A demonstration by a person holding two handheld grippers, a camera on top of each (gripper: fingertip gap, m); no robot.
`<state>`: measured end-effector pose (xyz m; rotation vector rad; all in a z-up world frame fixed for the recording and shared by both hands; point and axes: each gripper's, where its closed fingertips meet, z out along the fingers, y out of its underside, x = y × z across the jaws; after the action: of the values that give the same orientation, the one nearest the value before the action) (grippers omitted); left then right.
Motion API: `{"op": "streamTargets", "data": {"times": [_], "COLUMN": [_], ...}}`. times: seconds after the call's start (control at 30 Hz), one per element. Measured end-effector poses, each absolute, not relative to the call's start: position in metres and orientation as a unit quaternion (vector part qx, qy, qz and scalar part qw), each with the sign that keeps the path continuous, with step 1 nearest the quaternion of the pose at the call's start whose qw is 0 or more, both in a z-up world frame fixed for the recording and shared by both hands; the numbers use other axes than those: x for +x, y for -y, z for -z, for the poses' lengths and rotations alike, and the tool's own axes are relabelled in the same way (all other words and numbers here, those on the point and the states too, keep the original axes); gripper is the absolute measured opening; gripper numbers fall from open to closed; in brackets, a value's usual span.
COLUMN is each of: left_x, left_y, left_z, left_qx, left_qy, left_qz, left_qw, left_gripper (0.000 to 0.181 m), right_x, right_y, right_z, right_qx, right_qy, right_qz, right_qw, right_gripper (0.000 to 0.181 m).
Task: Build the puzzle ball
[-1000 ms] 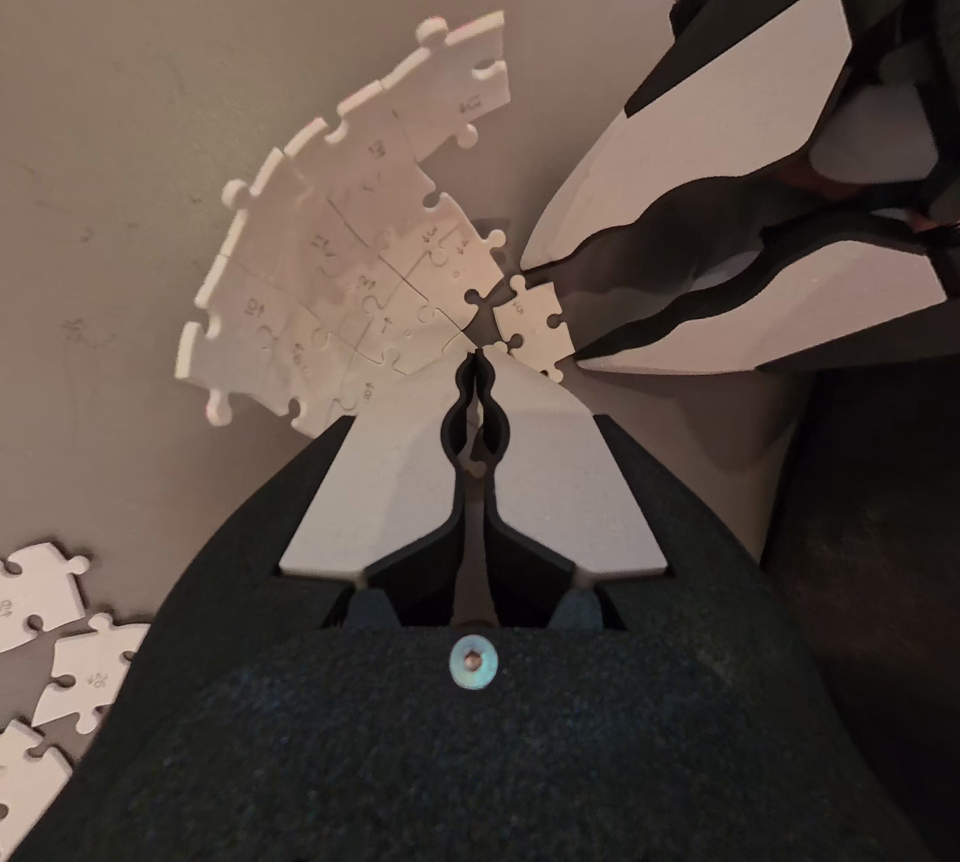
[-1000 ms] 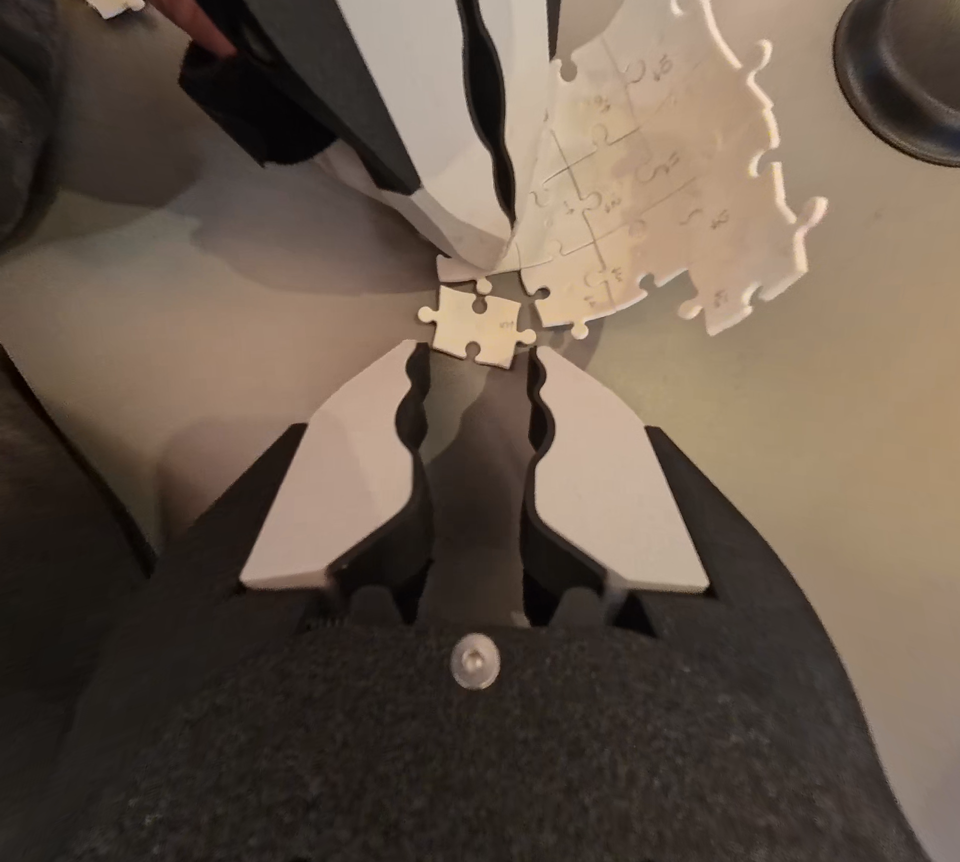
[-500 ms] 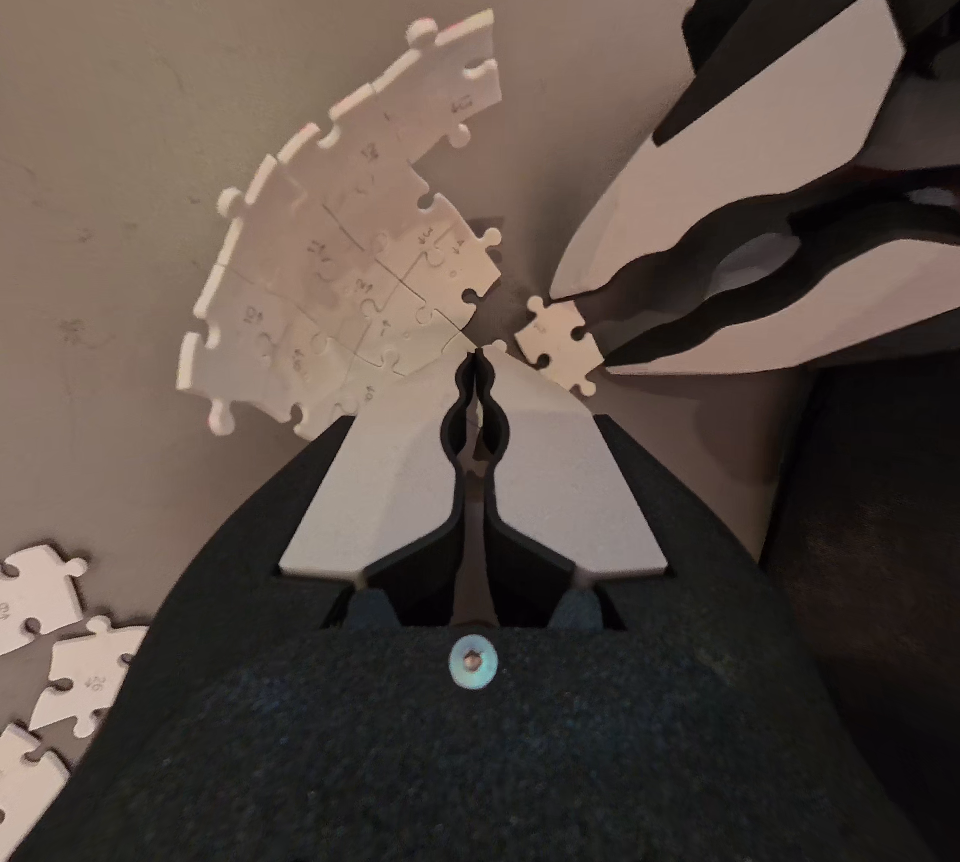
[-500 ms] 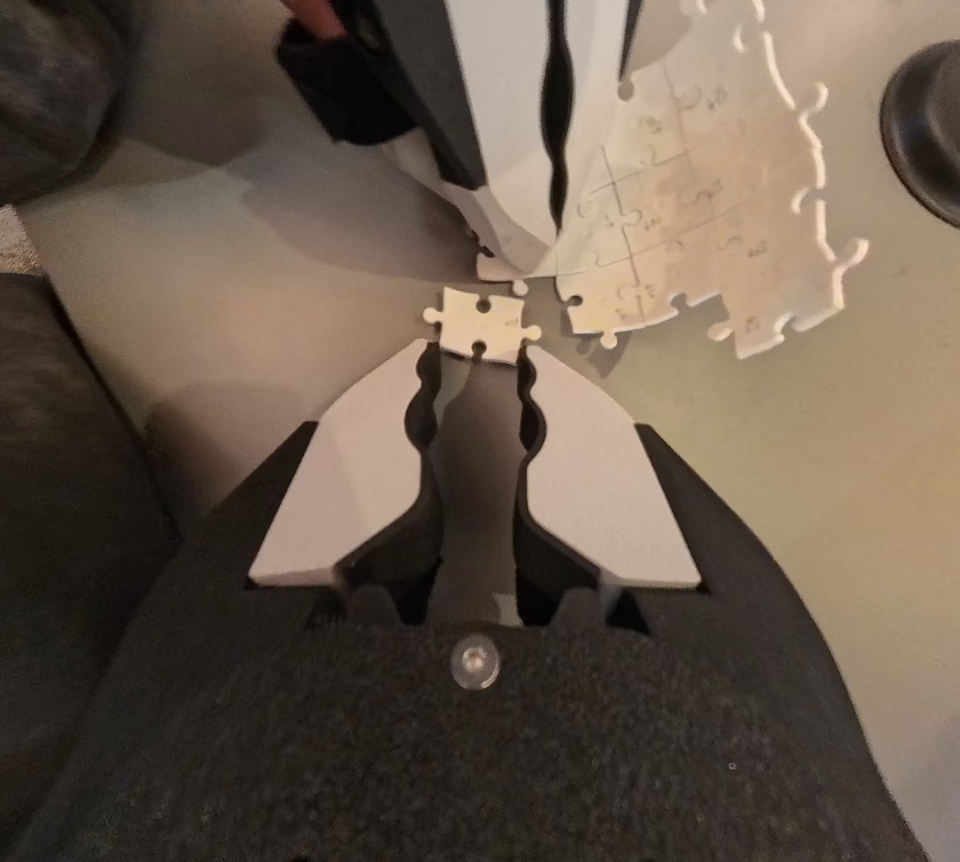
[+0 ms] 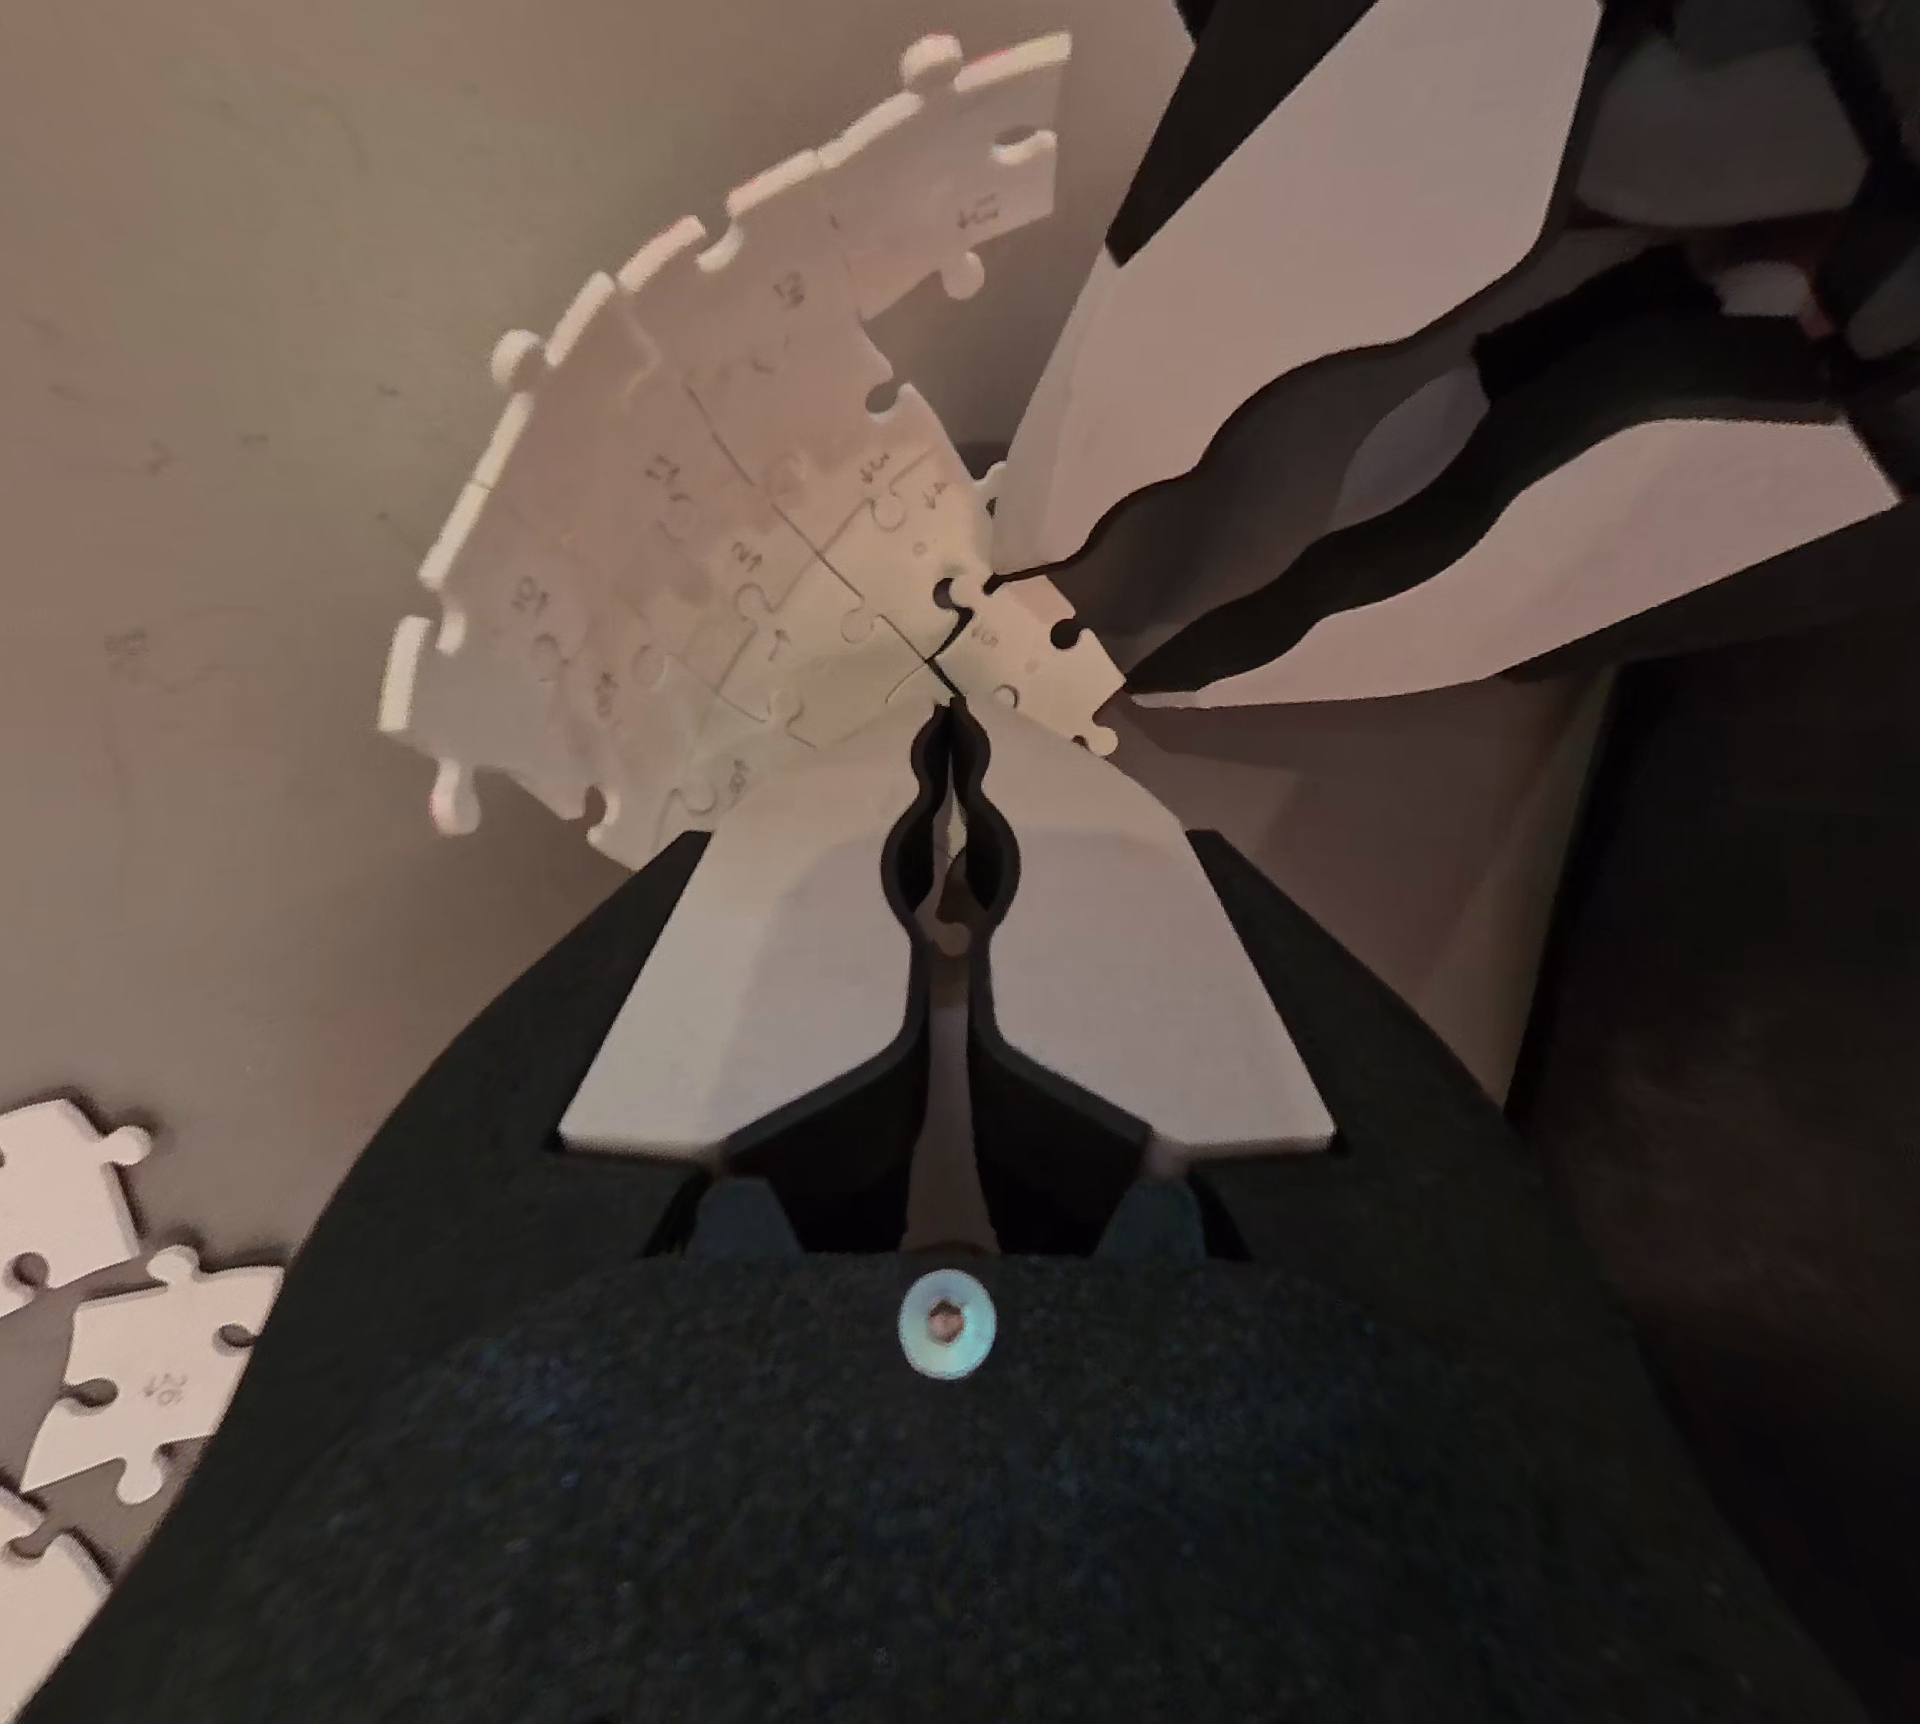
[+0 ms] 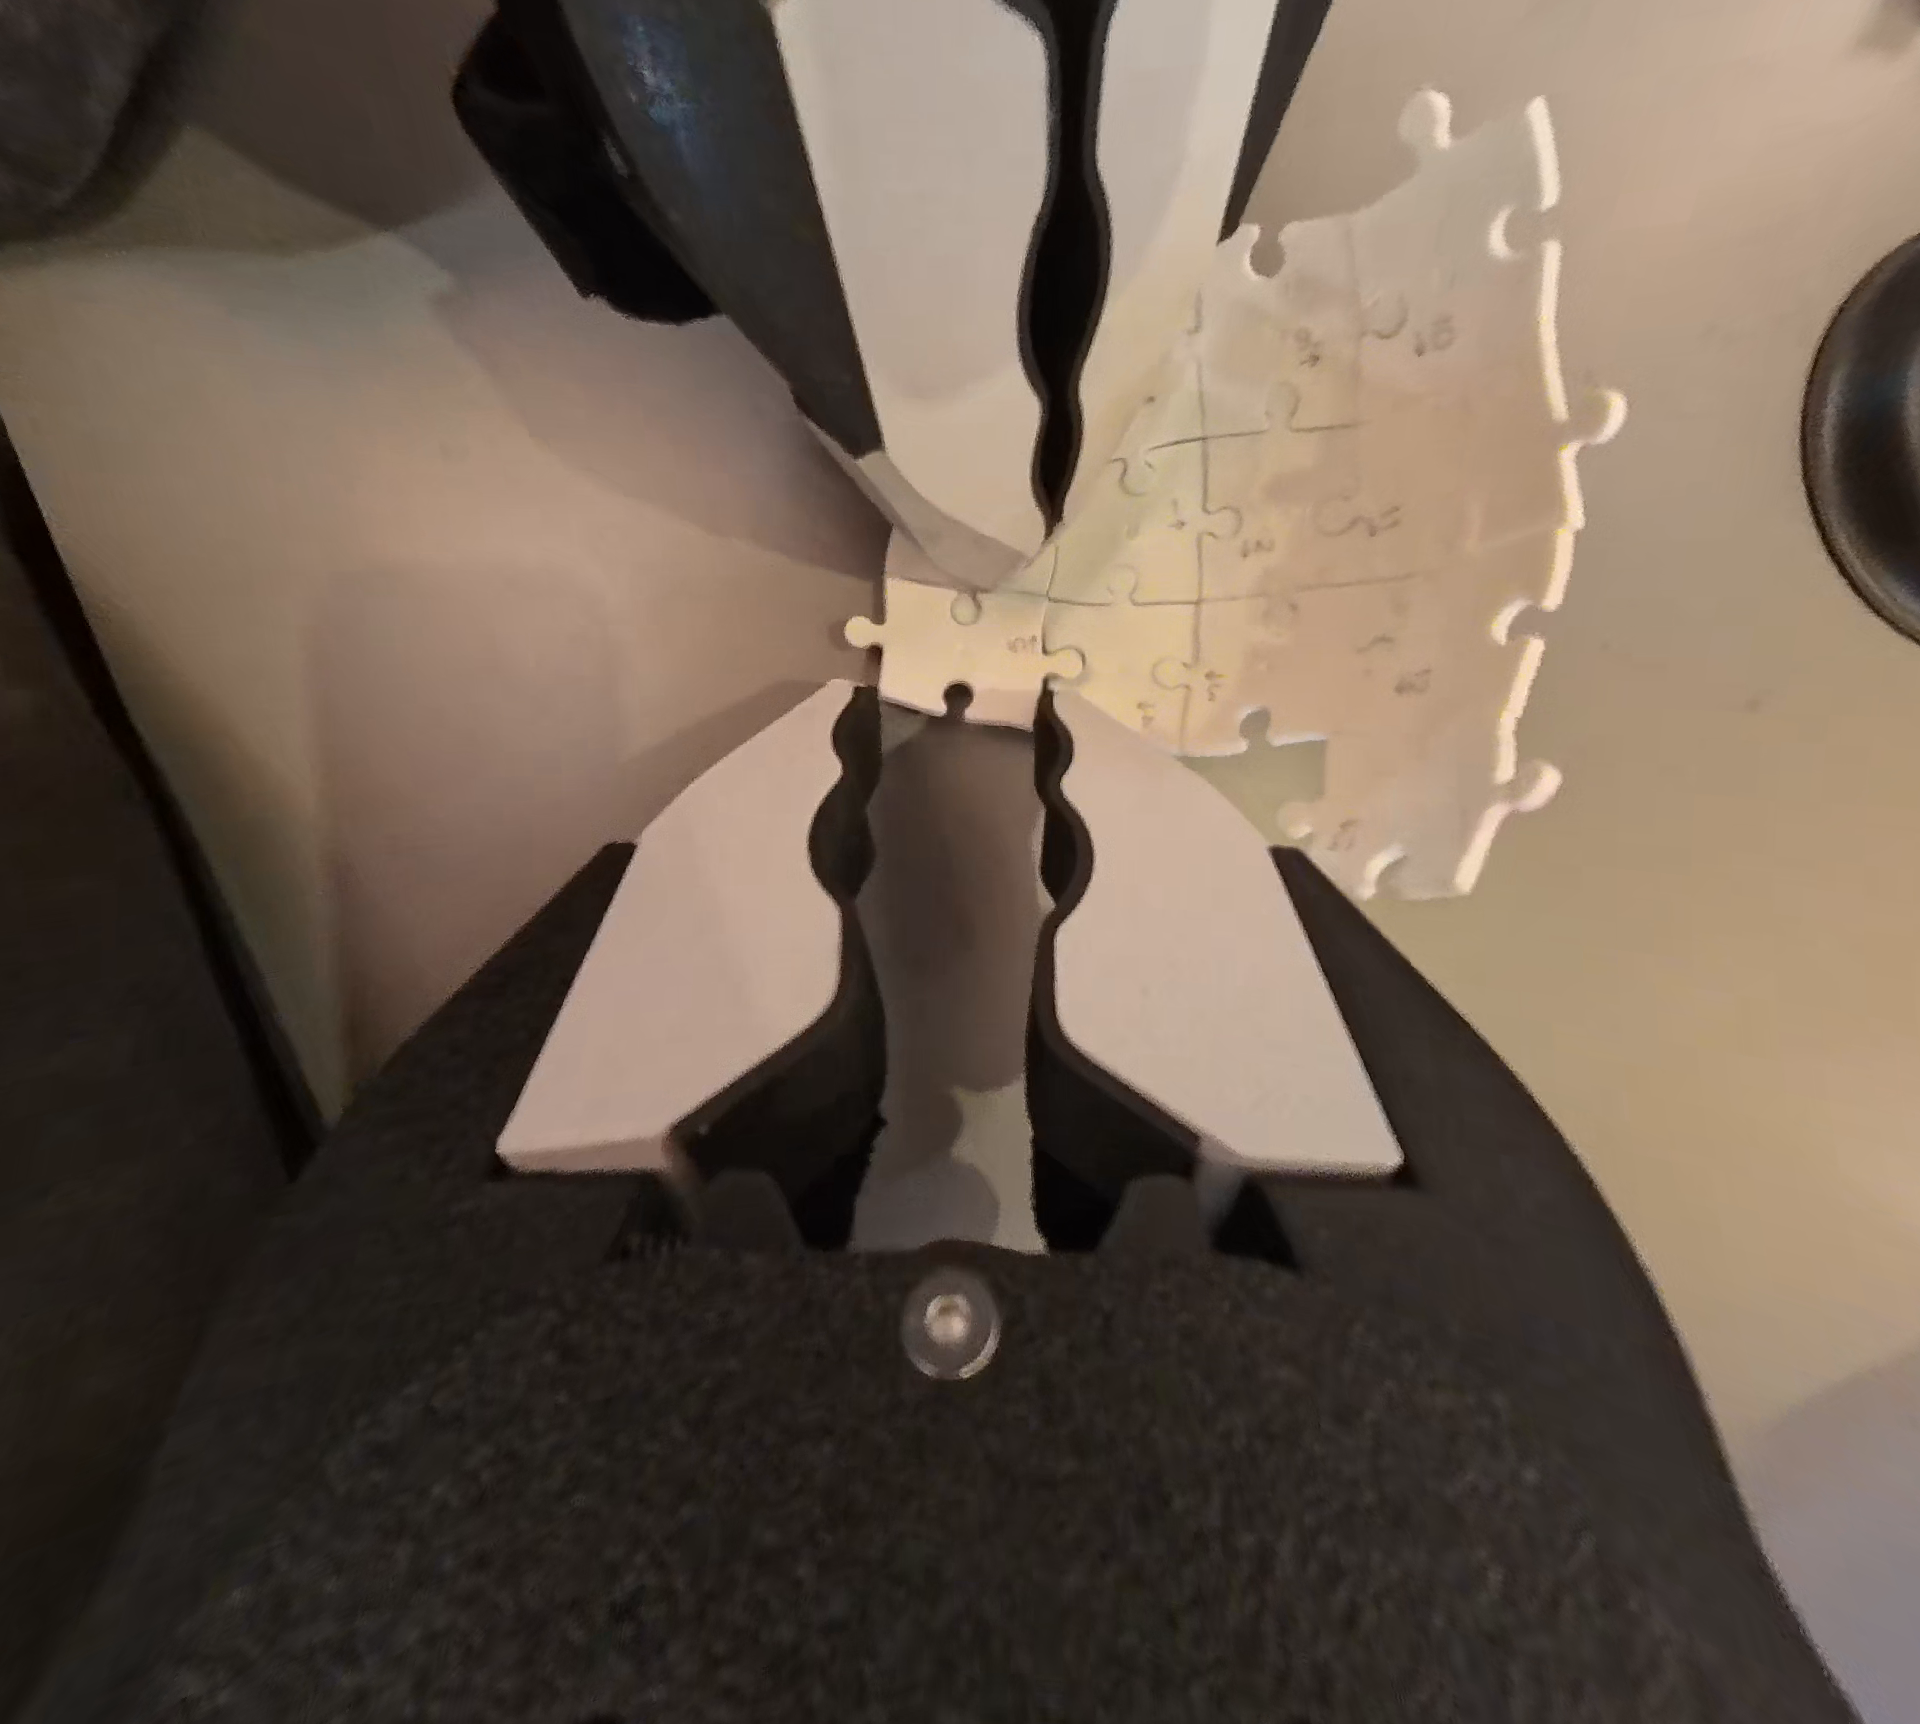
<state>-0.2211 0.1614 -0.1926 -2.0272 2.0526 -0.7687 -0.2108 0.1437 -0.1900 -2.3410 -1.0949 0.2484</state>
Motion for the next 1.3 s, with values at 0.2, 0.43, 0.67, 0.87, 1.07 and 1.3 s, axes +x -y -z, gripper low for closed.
{"op": "streamTargets", "data": {"times": [0.2, 0.43, 0.67, 0.87, 1.07, 1.3], "left_x": [-0.221, -0.221, -0.220, -0.220, -0.222, -0.233], "left_y": [-0.162, -0.162, -0.162, -0.162, -0.164, -0.171], "left_z": [0.193, 0.193, 0.193, 0.193, 0.192, 0.179], "left_qx": [-0.678, -0.677, -0.677, -0.677, -0.679, -0.689], "left_qy": [-0.685, -0.686, -0.687, -0.687, -0.685, -0.667], "left_qz": [0.255, 0.253, 0.251, 0.251, 0.251, 0.269], "left_qw": [0.079, 0.081, 0.082, 0.083, 0.085, 0.094], "left_gripper": [0.000, 0.000, 0.000, 0.000, 0.000, 0.000], "right_x": [-0.211, -0.211, -0.214, -0.214, -0.215, -0.215], "right_y": [-0.146, -0.149, -0.154, -0.159, -0.160, -0.160], "right_z": [0.191, 0.179, 0.182, 0.193, 0.194, 0.195], "right_qx": [-0.870, -0.865, -0.854, -0.854, -0.851, -0.856], "right_qy": [0.402, 0.386, 0.382, 0.393, 0.416, 0.421], "right_qz": [-0.090, -0.093, -0.072, -0.054, -0.052, -0.040], "right_qw": [0.271, 0.308, 0.346, 0.337, 0.317, 0.299], "right_gripper": [0.033, 0.026, 0.000, 0.000, 0.000, 0.000]}}
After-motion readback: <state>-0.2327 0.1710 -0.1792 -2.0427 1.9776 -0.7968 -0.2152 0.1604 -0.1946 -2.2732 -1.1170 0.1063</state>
